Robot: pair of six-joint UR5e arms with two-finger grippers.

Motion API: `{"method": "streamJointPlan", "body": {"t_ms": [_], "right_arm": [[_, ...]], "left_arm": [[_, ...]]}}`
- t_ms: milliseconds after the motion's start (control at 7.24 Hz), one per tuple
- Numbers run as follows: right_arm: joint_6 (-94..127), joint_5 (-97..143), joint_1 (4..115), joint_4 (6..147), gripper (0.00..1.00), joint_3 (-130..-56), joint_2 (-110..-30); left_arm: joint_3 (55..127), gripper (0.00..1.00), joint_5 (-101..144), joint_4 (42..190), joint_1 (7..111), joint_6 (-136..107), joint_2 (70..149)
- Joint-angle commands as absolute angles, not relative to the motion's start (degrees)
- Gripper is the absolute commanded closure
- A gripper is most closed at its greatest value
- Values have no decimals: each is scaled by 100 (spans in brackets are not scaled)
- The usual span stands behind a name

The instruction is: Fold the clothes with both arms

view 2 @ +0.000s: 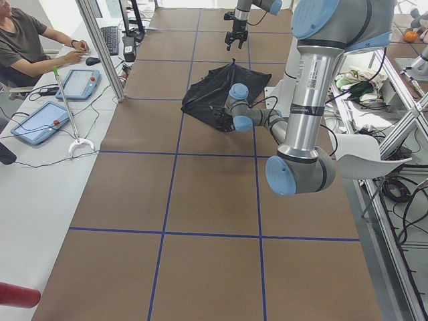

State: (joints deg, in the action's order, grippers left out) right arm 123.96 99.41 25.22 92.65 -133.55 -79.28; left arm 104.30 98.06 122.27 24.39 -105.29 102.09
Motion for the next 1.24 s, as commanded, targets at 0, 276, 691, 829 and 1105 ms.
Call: {"method": "streamJointPlan", "body": {"t_ms": [0, 276, 691, 829, 1105], "right_arm": [[12393, 9940, 2522, 9264, 0, -13316, -7928], [12332, 9862, 2522, 9264, 0, -13298, -7919], [12006, 9817, 2706, 9290, 0, -13149, -7726], [11910, 9817, 2724, 9281, 0, -13088, -7717], [11743, 9817, 2838, 9272, 0, -13078, -7717]], "left_arm": [[10424, 100, 9809, 12226, 2435, -10529, 10213], [10512, 100, 9817, 11929, 2504, -10294, 10318], [9578, 100, 9835, 11997, 3643, -8748, 11507], [8771, 100, 9835, 12014, 3978, -8449, 12279], [6446, 100, 9826, 13281, 4376, -8306, 13713]]}}
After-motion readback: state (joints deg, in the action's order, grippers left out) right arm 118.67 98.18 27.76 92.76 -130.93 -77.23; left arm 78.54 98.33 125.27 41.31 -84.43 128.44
